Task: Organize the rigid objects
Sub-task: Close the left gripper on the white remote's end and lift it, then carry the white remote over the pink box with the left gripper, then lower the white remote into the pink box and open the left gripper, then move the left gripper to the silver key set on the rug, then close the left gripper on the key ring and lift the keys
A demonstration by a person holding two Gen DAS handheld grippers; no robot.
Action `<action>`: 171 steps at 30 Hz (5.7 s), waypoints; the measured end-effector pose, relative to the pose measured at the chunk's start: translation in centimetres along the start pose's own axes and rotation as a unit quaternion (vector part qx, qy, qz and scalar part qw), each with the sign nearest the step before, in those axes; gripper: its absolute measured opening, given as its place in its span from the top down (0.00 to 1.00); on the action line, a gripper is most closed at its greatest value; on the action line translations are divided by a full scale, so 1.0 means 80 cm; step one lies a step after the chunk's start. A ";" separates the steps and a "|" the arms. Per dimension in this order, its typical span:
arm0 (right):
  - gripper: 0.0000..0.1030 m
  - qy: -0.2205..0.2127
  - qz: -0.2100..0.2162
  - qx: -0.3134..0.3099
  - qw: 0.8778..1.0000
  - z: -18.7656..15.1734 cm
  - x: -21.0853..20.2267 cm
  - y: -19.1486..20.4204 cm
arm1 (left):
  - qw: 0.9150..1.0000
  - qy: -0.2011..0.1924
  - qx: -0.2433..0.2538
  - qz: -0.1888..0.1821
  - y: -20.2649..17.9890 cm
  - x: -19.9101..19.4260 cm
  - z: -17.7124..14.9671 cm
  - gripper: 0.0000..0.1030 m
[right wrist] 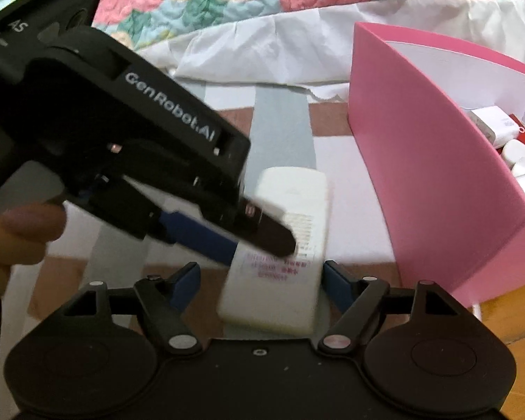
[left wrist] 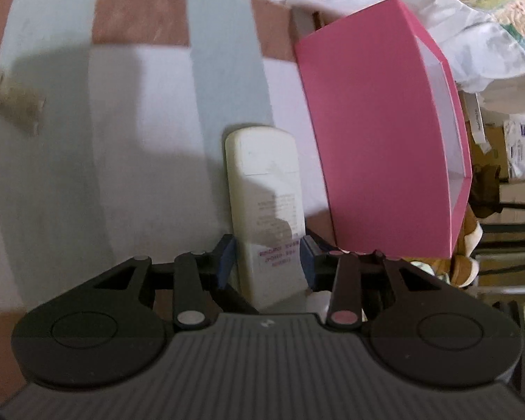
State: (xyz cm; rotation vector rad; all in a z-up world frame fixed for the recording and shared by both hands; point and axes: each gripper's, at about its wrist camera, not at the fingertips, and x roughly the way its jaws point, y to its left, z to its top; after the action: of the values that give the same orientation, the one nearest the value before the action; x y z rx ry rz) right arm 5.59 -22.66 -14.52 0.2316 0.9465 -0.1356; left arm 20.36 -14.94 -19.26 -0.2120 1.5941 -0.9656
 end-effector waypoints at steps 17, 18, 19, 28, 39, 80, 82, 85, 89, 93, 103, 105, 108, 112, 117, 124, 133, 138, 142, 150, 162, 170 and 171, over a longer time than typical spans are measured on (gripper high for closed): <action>0.37 0.012 0.004 -0.061 0.998 0.014 0.013 -0.008 | 0.992 -0.100 0.047 0.066 -0.030 -0.005 -0.040 0.63; 0.37 0.014 0.009 -0.057 0.998 0.013 0.010 -0.009 | 0.991 -0.103 0.049 0.073 -0.034 -0.005 -0.045 0.63; 0.37 0.015 0.014 -0.054 0.998 0.014 0.006 -0.014 | 0.990 -0.106 0.050 0.078 -0.037 -0.006 -0.049 0.63; 0.39 -0.014 0.032 -0.063 0.997 0.006 -0.038 -0.012 | 0.983 -0.149 0.077 0.071 -0.080 -0.058 -0.095 0.63; 0.39 -0.083 0.010 -0.100 0.991 0.036 -0.133 -0.017 | 0.970 -0.197 0.127 0.060 -0.161 -0.121 -0.117 0.65; 0.37 -0.023 0.056 0.050 0.997 0.093 -0.085 -0.191 | 0.973 -0.110 0.150 0.140 -0.264 -0.015 0.012 0.56; 0.35 -0.030 0.056 0.049 0.997 0.092 -0.105 -0.189 | 0.970 -0.122 0.159 0.139 -0.265 -0.034 0.004 0.55; 0.35 -0.035 0.052 0.031 0.998 0.090 -0.131 -0.177 | 0.967 -0.142 0.167 0.129 -0.261 -0.059 -0.009 0.55; 0.35 -0.051 0.056 0.002 0.997 0.090 -0.175 -0.153 | 0.964 -0.154 0.174 0.126 -0.255 -0.096 -0.028 0.55; 0.35 -0.063 0.079 -0.028 0.994 0.099 -0.215 -0.123 | 0.956 -0.168 0.193 0.143 -0.257 -0.139 -0.049 0.55; 0.33 -0.046 0.130 -0.100 0.985 0.122 -0.225 -0.030 | 0.937 -0.216 0.193 0.196 -0.202 -0.238 -0.095 0.50; 0.33 -0.046 0.139 -0.123 0.982 0.123 -0.218 -0.012 | 0.934 -0.229 0.182 0.203 -0.179 -0.251 -0.099 0.50; 0.33 -0.043 0.155 -0.145 0.976 0.125 -0.202 0.012 | 0.933 -0.242 0.162 0.209 -0.146 -0.264 -0.099 0.48; 0.28 -0.060 0.179 -0.177 0.966 0.123 -0.167 0.045 | 0.932 -0.260 0.127 0.218 -0.093 -0.272 -0.090 0.46; 0.28 -0.061 0.172 -0.220 0.958 0.118 -0.101 0.078 | 0.930 -0.268 0.099 0.230 -0.026 -0.265 -0.076 0.45; 0.28 -0.044 0.129 -0.276 0.951 0.102 -0.001 0.107 | 0.935 -0.259 0.080 0.228 0.046 -0.214 -0.057 0.45; 0.28 -0.042 0.130 -0.281 0.950 0.105 0.074 0.117 | 0.932 -0.269 0.078 0.229 0.102 -0.148 -0.020 0.49; 0.28 -0.019 0.143 -0.283 0.948 0.114 0.104 0.122 | 0.928 -0.287 0.089 0.221 0.115 -0.139 -0.009 0.55; 0.28 -0.014 0.161 -0.254 0.954 0.120 0.114 0.118 | 0.924 -0.294 0.108 0.220 0.123 -0.130 0.002 0.66; 0.37 -0.015 0.163 -0.246 0.955 0.122 0.114 0.113 | 0.928 -0.290 0.129 0.195 0.117 -0.130 0.003 0.99; 0.91 -0.026 0.134 -0.243 0.960 0.121 0.108 0.126 | 0.930 -0.313 0.130 0.144 0.074 -0.162 -0.025 0.99; 0.93 0.000 0.153 -0.186 0.970 0.110 0.074 0.109 | 0.955 -0.267 0.081 0.102 0.076 -0.166 -0.038 0.99; 0.93 0.005 0.153 -0.178 0.972 0.109 0.068 0.107 | 0.954 -0.270 0.082 0.098 0.072 -0.168 -0.042 0.99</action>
State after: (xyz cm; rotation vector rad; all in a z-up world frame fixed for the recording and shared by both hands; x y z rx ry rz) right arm 17.43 -16.69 -12.89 0.0438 0.9162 0.3189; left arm 23.29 -1.42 -13.46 -0.1795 1.0073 -0.7946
